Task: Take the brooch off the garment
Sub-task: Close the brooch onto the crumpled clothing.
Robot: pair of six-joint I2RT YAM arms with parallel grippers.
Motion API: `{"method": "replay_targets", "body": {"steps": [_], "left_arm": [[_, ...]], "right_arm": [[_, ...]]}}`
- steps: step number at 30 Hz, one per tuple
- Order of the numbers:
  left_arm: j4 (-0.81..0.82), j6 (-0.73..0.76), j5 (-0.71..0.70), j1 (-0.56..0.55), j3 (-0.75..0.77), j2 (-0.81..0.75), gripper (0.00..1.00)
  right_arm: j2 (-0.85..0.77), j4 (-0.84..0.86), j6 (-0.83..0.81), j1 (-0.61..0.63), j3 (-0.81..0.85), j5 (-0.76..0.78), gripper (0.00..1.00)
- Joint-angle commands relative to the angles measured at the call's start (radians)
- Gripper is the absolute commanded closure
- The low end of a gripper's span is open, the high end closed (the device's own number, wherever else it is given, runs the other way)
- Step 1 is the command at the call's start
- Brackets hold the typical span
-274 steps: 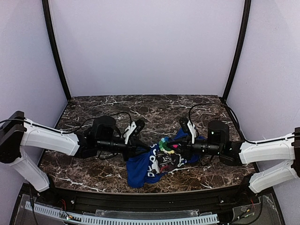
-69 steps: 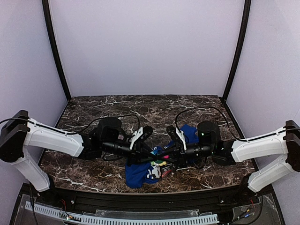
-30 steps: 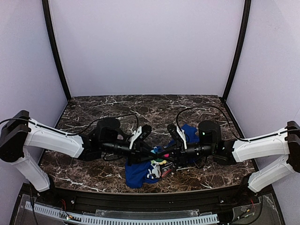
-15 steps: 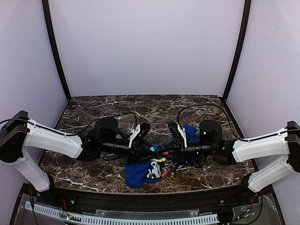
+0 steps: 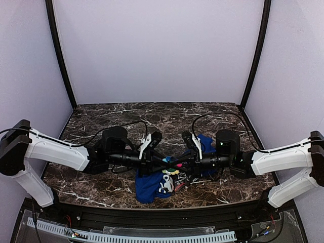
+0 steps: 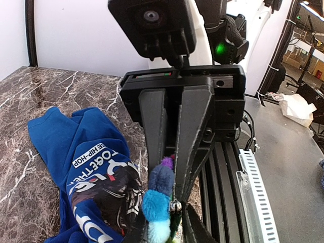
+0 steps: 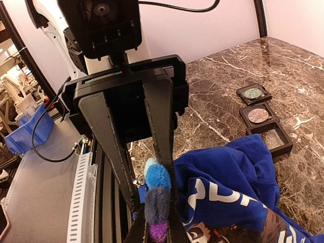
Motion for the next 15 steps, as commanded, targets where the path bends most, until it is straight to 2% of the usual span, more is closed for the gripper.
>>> {"method": "replay_targets", "body": {"steps": [1,15], "left_arm": [[0.074,0.001,0.043,-0.023,0.002,-0.032,0.81],[0.095,-0.006,0.075,-0.023,-0.003,-0.034,0.81]], "right_arm": [[-0.008,0.037,-0.001,-0.001,-0.006,0.013,1.00],[-0.032,0.043,0.003,-0.002,-0.022,0.001,1.00]]}}
